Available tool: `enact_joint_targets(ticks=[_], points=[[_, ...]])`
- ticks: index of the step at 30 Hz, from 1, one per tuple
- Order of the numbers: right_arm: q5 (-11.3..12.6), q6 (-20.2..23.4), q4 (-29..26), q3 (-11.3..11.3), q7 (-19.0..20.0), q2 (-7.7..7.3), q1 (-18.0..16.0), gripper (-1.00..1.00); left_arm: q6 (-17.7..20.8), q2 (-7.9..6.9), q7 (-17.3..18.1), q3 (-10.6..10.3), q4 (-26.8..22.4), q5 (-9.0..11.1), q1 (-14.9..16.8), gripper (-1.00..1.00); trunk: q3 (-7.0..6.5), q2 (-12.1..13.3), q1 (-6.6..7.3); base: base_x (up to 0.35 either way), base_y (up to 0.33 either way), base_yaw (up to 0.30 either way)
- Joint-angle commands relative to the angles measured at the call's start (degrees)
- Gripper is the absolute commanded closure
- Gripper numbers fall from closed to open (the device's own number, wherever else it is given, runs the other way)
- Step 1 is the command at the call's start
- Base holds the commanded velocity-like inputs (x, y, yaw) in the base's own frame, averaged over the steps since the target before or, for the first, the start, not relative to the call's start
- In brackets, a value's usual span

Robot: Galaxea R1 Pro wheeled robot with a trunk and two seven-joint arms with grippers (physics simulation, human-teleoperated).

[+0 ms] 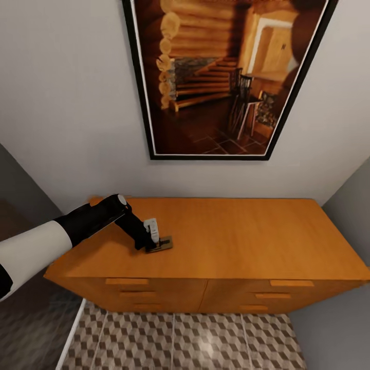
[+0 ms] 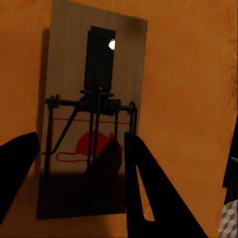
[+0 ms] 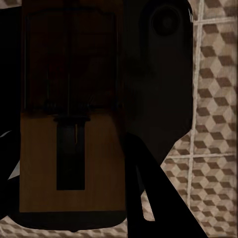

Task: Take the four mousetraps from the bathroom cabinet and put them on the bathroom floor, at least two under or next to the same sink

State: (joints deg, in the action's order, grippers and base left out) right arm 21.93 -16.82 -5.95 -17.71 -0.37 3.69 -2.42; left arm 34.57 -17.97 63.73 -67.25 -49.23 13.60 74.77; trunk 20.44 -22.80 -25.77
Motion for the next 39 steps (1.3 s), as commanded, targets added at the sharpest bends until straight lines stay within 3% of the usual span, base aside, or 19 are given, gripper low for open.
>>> enact_joint_targets(ticks=[1, 24, 35, 39], points=[[0.74, -0.23, 0.06, -0.48, 0.11, 0.0, -0.04, 1.0, 0.41, -0.05, -0.18, -0.26, -0.06, 0.46, 0.11, 1.0, 0.1, -0.12, -0.01, -0.244, -0.215, 0.0], [0.74, -0.23, 0.06, -0.48, 0.11, 0.0, -0.04, 1.0, 0.41, -0.27, -0.18, -0.3, 0.05, 0.46, 0.11, 1.0, -0.34, -0.12, -0.01, -0.247, -0.202, 0.0], [0.74, -0.22, 0.06, -0.48, 0.11, -0.05, -0.04, 1.0, 0.32, -0.61, -0.25, -0.55, 0.58, 0.46, 0.11, 1.0, -0.81, -0.12, -0.01, -0.036, -0.027, 0.0], [0.74, -0.23, 0.06, -0.48, 0.11, -0.08, -0.04, 1.0, 0.25, -1.39, -0.26, -0.67, 0.57, 0.46, 0.11, 1.0, -0.82, -0.12, -0.01, -0.001, -0.001, 0.0]])
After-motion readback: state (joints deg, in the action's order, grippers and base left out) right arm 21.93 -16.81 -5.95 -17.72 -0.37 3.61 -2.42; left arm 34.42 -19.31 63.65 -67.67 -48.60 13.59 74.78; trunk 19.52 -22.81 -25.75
